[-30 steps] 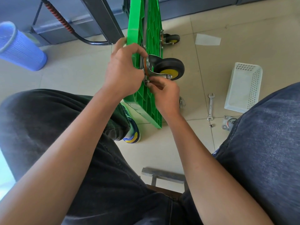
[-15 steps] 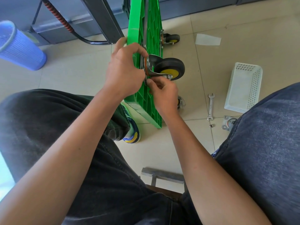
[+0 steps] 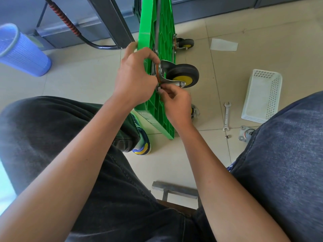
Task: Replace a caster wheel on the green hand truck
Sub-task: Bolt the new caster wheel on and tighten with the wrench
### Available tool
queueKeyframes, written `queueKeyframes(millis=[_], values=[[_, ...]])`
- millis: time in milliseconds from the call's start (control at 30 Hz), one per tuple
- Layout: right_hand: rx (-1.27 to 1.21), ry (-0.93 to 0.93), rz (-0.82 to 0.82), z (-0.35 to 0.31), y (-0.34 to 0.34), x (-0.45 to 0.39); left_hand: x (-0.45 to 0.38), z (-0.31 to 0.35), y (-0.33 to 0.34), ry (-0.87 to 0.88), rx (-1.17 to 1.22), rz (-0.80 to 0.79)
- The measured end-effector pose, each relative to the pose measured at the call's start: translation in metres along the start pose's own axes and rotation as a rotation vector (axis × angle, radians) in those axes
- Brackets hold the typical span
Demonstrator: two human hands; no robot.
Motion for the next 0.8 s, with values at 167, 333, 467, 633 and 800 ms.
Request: queueKeyframes(millis=[167, 333, 467, 633, 800], values=[[-0.001, 0.011, -0.01, 0.0003, -0.0006, -0.0005, 0.0001, 0.0, 0.0002, -0.011, -0.001, 0.008], [0.01, 0.022, -0.003, -0.0007, -0.0011, -0.0003, 0.0011, 0.0007, -0.0006, -0.012, -0.005, 0.013], [0.017, 0.082, -0.006, 0.0027, -0.0004, -0.0018, 0.0006, 0.0012, 0.0, -0.022, -0.008, 0.019], [0.032, 0.107, -0.007, 0.0027, 0.0006, -0.0048, 0.0007, 0.0018, 0.0004, -0.02, -0.005, 0.02], [0.018, 0.099, -0.042, 0.0017, -0.0005, -0.0008, 0.0013, 0.0019, -0.0001, -0.022, 0.002, 0.014]])
Point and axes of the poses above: each hand's wrist, its own x-axis away from the middle knuckle, its own y-axis out of the palm, z = x × y, the point moved 5 cm from there along -x, towards the middle knuckle, and after that the axes turned 10 degrees about -y, right-handed, at the moved point
